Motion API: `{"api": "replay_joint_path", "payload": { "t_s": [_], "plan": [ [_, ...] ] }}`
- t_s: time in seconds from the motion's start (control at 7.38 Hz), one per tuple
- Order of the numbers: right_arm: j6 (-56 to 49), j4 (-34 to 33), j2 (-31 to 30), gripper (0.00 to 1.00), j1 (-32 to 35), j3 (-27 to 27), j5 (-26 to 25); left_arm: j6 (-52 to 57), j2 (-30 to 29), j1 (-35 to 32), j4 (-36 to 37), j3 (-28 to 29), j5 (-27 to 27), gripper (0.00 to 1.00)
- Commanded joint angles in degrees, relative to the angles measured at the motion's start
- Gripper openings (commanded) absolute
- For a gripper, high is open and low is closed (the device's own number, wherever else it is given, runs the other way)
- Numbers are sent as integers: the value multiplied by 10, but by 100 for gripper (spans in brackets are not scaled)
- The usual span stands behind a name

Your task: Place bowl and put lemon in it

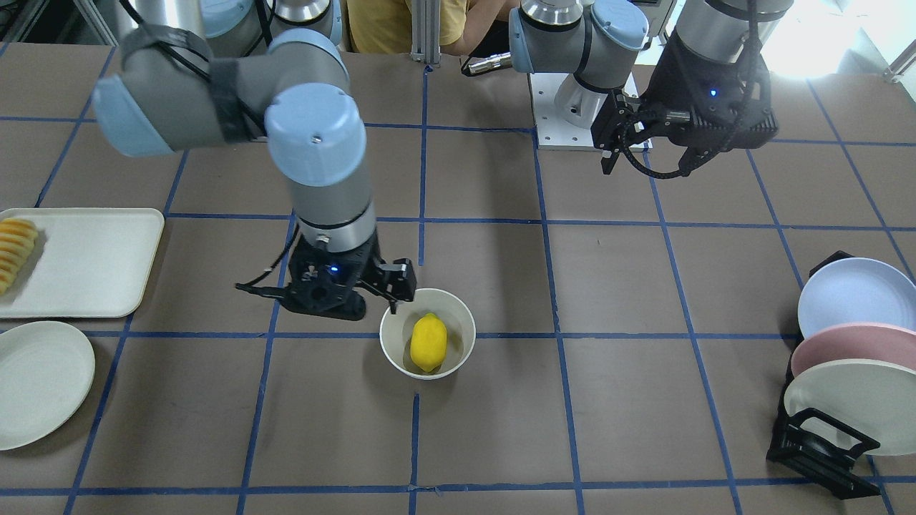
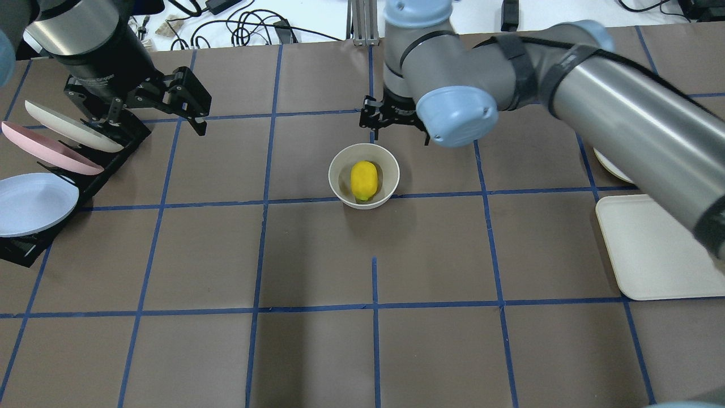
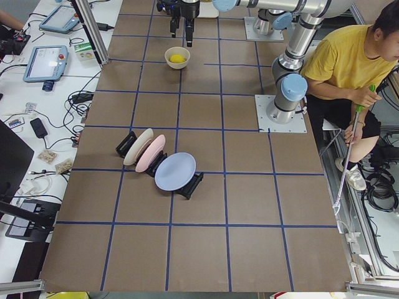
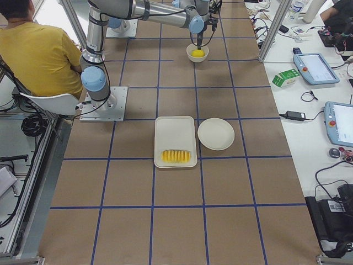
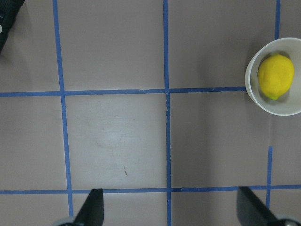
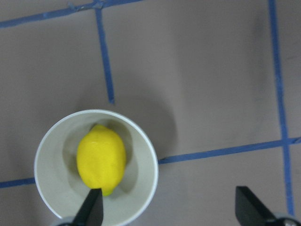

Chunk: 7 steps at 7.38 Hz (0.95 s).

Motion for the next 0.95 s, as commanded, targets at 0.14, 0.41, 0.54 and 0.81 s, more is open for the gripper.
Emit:
{"api": "replay_joint_path", "payload": {
  "t_s": [0.14, 0.41, 0.54, 0.81],
  "plan": [
    [-93, 161, -115, 100, -92, 2, -23, 2, 0, 0, 2, -3, 2, 100],
    [-135, 214, -146, 100, -112, 7, -50, 2, 1, -1, 2, -6, 4, 100],
    [-152, 214, -149, 100, -114, 7, -47, 3, 1, -1, 2, -6, 4, 100],
    [-153, 217, -156, 100, -116, 7, -30, 3, 1, -1, 2, -4, 4, 100]
  ]
}}
